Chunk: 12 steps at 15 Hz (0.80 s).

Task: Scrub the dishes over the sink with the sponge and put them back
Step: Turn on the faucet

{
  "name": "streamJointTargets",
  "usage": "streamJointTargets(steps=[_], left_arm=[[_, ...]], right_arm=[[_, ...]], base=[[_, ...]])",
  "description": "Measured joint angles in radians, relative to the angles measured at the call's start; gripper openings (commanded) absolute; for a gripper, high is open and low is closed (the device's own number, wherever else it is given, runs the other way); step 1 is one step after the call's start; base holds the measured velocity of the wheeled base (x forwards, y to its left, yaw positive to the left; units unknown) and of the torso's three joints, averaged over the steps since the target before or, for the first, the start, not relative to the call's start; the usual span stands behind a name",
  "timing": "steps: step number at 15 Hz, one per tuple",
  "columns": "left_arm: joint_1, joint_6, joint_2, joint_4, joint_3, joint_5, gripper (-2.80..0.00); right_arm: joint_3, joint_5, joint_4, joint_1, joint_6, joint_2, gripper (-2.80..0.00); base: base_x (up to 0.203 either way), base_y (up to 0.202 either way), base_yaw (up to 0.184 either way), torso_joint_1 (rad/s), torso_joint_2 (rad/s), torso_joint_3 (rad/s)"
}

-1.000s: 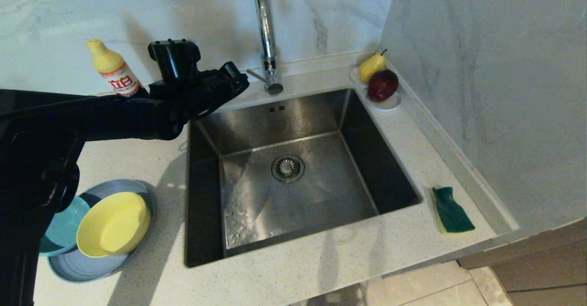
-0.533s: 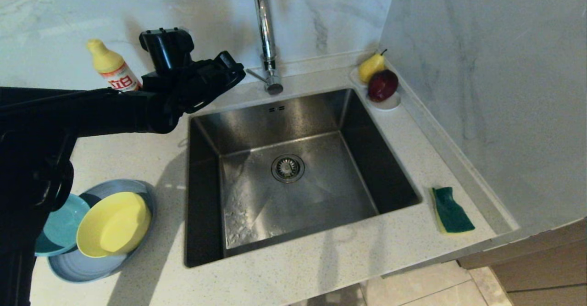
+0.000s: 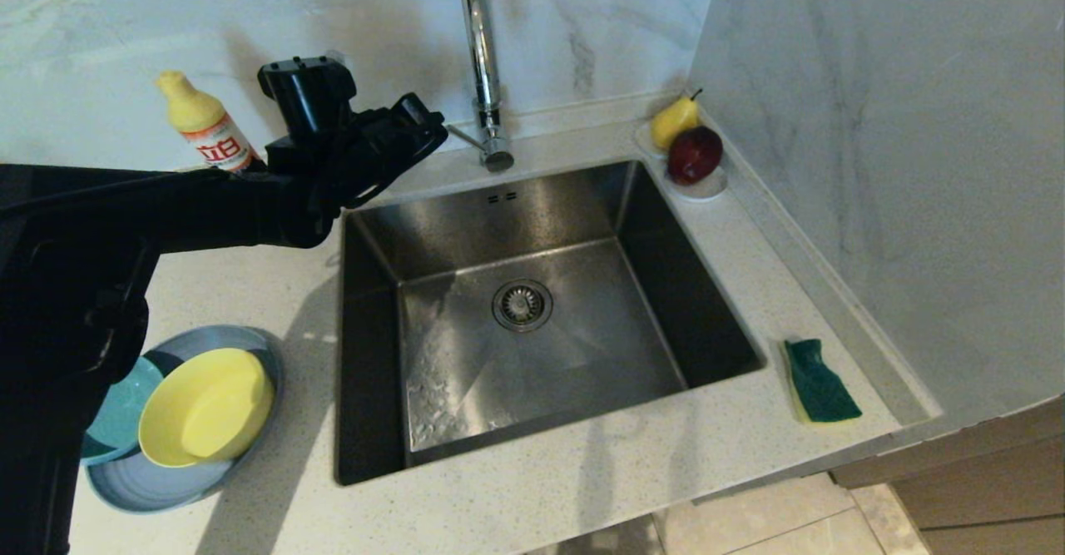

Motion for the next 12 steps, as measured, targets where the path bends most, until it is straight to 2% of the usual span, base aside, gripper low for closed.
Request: streamJointTargets(steps=[3,12], left_arm=[[0.000,-0.004,0.019,-0.034,-0.002,-0.002,-2.80],[-0.008,-0.007,0.029,-0.038,-0.003,-0.004,-2.80]], right_arm=[[0.000,0.000,0.000,0.000,0.000,0.000,-2.80],[0.000,0.000,0.000,0.000,0.000,0.000,-2.80]], base=[[0.000,0.000,0.000,0.000,0.00,0.000],[0.000,0.000,0.000,0.000,0.00,0.000]])
